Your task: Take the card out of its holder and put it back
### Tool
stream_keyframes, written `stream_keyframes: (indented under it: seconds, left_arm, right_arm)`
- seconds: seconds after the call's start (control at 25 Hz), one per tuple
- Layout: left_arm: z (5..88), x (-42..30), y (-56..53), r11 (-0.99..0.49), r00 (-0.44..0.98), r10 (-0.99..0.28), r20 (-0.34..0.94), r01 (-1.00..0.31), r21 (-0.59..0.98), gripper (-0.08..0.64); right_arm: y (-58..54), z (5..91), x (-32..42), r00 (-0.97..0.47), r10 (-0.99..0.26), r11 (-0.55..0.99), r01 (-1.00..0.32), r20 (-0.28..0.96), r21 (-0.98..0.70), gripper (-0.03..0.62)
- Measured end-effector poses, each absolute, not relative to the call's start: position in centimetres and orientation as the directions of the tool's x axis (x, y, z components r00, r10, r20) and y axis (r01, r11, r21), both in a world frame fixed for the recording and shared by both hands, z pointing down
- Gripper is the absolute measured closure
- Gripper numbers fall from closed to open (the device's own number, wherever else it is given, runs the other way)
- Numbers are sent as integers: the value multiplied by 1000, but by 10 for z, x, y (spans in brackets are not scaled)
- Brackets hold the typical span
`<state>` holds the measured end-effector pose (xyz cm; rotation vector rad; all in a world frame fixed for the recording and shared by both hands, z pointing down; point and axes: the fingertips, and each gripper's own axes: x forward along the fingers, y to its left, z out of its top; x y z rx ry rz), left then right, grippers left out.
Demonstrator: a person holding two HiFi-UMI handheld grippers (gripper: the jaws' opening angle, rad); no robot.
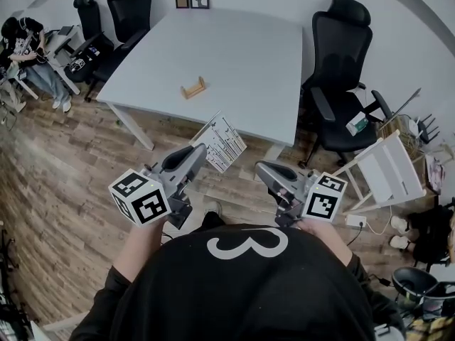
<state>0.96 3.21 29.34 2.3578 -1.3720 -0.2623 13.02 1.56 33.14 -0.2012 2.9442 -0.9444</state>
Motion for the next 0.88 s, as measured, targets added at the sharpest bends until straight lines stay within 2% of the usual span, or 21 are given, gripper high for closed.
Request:
stream_keyframes:
  seconds: [0.68,0.88]
  left_arm:
    - [319,5,8,-440,514,-856,53,-778,448,535]
    - [323,-26,-22,-434,514,-856,62,-778,455,535]
  right_arm:
    - [-2,357,126,-989,-147,794,-130,20,-594,583]
    - [-32,364,96,-988,-152,779,-139,31,-612,583]
